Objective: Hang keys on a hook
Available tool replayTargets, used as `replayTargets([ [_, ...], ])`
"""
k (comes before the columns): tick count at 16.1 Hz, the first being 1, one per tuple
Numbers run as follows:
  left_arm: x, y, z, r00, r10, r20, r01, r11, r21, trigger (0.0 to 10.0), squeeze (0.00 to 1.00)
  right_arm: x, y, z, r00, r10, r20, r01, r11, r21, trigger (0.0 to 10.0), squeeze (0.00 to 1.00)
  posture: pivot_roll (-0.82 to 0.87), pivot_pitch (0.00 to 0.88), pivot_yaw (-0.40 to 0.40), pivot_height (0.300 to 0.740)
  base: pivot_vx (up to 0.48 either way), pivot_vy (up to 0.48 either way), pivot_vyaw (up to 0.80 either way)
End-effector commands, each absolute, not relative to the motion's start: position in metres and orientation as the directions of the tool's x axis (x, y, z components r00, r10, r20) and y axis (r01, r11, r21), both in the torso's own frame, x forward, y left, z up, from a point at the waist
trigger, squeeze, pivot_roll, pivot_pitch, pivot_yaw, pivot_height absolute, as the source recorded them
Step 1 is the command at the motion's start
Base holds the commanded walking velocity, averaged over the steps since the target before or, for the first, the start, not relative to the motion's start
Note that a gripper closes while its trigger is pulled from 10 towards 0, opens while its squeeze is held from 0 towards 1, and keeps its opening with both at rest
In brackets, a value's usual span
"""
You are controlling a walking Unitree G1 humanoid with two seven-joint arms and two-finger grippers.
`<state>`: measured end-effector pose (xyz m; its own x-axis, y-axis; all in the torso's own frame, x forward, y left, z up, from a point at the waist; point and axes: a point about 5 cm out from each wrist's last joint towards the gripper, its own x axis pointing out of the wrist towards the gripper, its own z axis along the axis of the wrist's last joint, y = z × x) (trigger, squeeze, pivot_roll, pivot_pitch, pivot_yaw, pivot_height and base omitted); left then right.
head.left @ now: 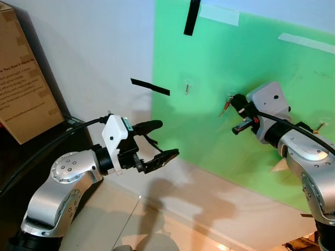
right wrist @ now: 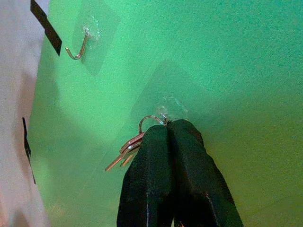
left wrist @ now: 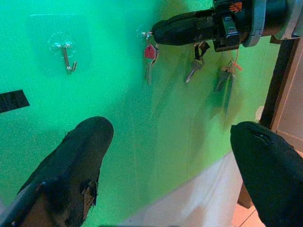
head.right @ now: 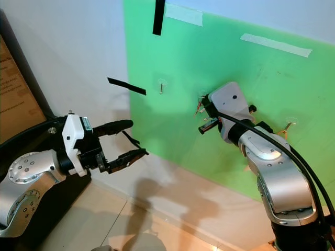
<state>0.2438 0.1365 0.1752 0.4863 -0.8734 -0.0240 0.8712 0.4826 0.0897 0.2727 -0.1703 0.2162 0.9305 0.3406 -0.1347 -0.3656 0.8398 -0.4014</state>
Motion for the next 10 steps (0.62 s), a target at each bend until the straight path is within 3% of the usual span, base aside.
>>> replayTargets([
  [1, 0.244, 0.1363, 0.1755, 0.484, -0.874, -0.03, 0.872, 0.479, 0.098, 10.0, 0.0, 0.2747, -0.177, 0.2085, 0.939, 0.294, -0.178, -0.342, 0.847, -0.406, 10.0, 0.0, 0.03, 0.0, -0.057, 0.74, 0.0, 0.0, 0.0],
  [10, 0.244, 0.136, 0.1753, 0.486, -0.874, -0.034, 0.871, 0.481, 0.099, 10.0, 0.0, 0.2749, -0.1774, 0.203, 0.936, 0.286, -0.205, -0.346, 0.853, -0.391, 10.0, 0.0, 0.03, 0.0, -0.056, 0.74, 0.0, 0.0, 0.0],
])
